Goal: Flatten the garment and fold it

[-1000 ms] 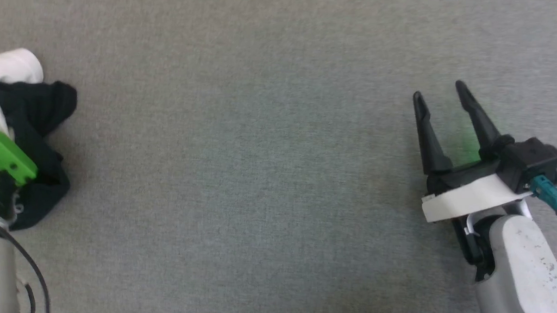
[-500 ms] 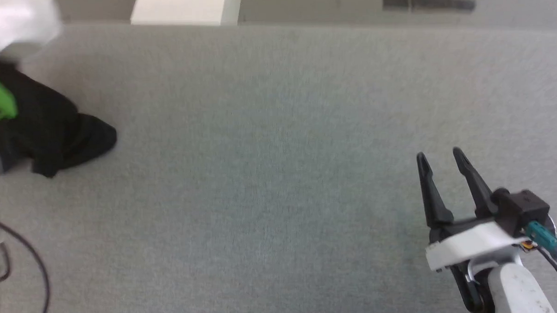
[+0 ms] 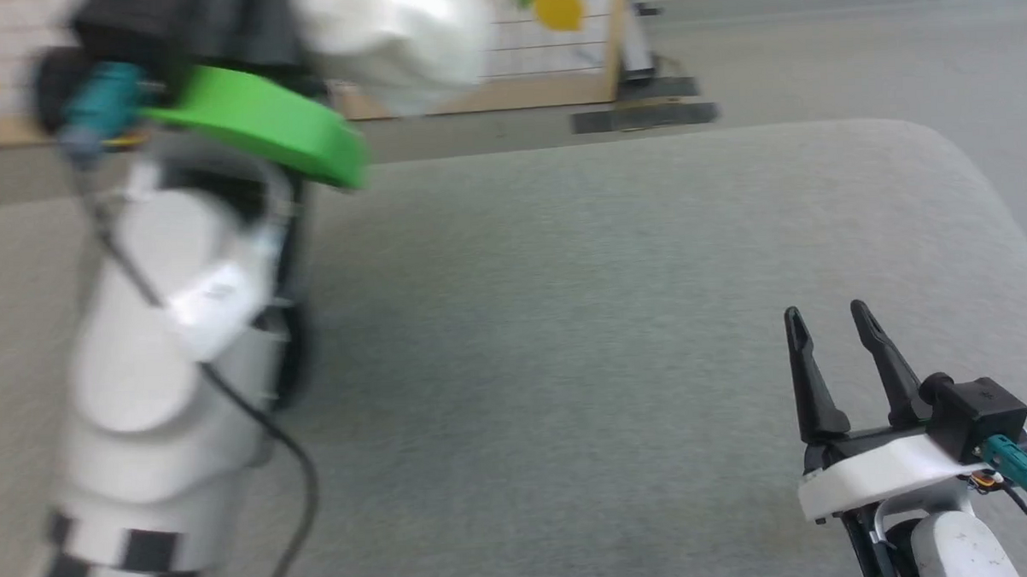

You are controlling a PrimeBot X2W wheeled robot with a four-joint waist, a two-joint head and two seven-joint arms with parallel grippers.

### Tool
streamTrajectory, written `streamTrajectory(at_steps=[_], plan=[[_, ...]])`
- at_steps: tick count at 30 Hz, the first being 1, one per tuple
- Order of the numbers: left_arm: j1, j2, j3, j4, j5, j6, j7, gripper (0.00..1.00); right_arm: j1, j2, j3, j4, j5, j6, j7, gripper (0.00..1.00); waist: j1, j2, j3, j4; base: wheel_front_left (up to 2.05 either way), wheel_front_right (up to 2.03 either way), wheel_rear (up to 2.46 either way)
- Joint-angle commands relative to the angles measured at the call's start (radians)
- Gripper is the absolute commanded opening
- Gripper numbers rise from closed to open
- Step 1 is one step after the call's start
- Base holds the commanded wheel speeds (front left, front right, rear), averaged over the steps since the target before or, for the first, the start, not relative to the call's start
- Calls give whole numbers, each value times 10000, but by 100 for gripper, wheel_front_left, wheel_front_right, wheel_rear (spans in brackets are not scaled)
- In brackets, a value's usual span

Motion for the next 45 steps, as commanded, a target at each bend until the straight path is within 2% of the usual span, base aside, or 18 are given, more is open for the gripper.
streamTrajectory(at_steps=[1,4,9,16,18,19,21,23,24,26,27,28,30,33,37,40,45], plan=[[-16,-284,-213,22,-151,-90,37,0,146,-5,-23,-61,33,-15,33,100,1,105,-171,-1028,0,0,0],[319,-841,-758,443,-374,-253,211,0,156,-5,30,-94,60,-15,55,100,1,105,-69,-1327,0,0,0],[1470,-1445,-1481,1802,-711,-214,732,0,149,-5,152,-79,136,-15,62,100,1,105,85,-1670,0,0,0],[2932,-1776,-2510,4120,-1534,-413,3247,0,78,-5,182,-55,215,-15,31,100,1,105,318,-1795,0,0,0],[3160,-1814,-2721,4531,-1743,-478,4040,47,68,-5,187,-28,229,-15,28,100,1,105,356,-1742,0,0,0],[3256,-1827,-2828,4668,-1855,-554,4440,100,64,-5,181,-19,234,-15,24,100,1,105,366,-1697,0,0,0],[3398,-1850,-2910,4673,-2095,-734,4856,100,57,-5,174,-16,243,-15,17,100,1,105,372,-1600,0,0,0],[3462,-1850,-2812,4420,-2207,-749,4668,100,49,-5,135,-18,246,-15,5,100,1,105,370,-1457,0,0,0],[3590,-1717,-2545,3868,-2153,-638,3767,100,45,-5,135,-10,259,-15,-10,100,1,105,319,-1298,0,0,0],[3764,-1641,-2149,3358,-2170,-452,2795,100,45,-5,138,-16,269,-15,-18,100,1,105,291,-1192,0,0,0],[3865,-1569,-1953,3084,-2115,-333,2245,100,51,-5,126,-26,265,-15,-23,100,1,105,276,-1126,0,0,0],[4079,-1368,-1566,2643,-1889,46,1186,100,66,-5,108,-33,254,-15,-27,100,1,105,225,-1023,0,0,0],[4345,-1168,-1233,2313,-1663,463,358,100,89,-5,90,-51,237,-15,-21,100,1,105,177,-929,0,0,0],[4756,-952,-848,1992,-1455,1075,-298,100,130,-5,49,-79,218,-15,-1,100,1,105,109,-799,0,0,0],[5185,-672,-585,1942,-1266,1810,-214,100,154,-5,95,-109,210,-15,50,100,1,105,59,-737,0,0,0],[5312,-514,-564,2122,-1250,2124,333,100,119,-5,155,-139,238,-15,64,100,1,105,117,-772,0,0,0],[5175,-412,-596,2725,-1445,2401,1597,100,0,-5,266,-161,320,-15,33,100,1,105,440,-981,0,0,0]])
